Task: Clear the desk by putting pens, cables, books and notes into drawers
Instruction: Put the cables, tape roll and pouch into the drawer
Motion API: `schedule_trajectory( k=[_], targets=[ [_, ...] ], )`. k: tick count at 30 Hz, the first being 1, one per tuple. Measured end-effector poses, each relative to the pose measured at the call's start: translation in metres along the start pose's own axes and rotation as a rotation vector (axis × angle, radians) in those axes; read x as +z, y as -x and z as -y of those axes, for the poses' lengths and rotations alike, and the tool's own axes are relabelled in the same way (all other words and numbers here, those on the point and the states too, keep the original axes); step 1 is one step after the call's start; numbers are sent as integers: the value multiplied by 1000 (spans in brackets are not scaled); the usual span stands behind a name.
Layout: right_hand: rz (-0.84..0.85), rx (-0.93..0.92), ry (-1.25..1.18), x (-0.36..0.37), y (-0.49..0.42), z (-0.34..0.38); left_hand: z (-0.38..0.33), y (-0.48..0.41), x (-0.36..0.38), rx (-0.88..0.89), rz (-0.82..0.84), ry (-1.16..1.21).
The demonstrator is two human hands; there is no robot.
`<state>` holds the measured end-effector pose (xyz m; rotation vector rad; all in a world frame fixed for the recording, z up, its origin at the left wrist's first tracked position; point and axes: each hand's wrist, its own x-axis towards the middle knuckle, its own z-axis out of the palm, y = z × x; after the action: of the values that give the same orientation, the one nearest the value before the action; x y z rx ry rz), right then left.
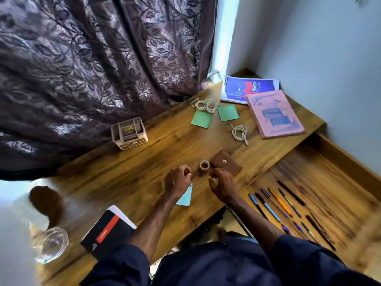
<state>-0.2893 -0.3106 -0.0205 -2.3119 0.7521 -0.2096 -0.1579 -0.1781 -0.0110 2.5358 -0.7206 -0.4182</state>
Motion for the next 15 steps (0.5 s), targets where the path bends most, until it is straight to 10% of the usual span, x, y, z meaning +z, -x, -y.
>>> schedule_trajectory(
  k=[15],
  targets=[
    [-109, 0, 5, -21, -38, -11, -25, -42, 14, 70, 33, 1]
  ],
)
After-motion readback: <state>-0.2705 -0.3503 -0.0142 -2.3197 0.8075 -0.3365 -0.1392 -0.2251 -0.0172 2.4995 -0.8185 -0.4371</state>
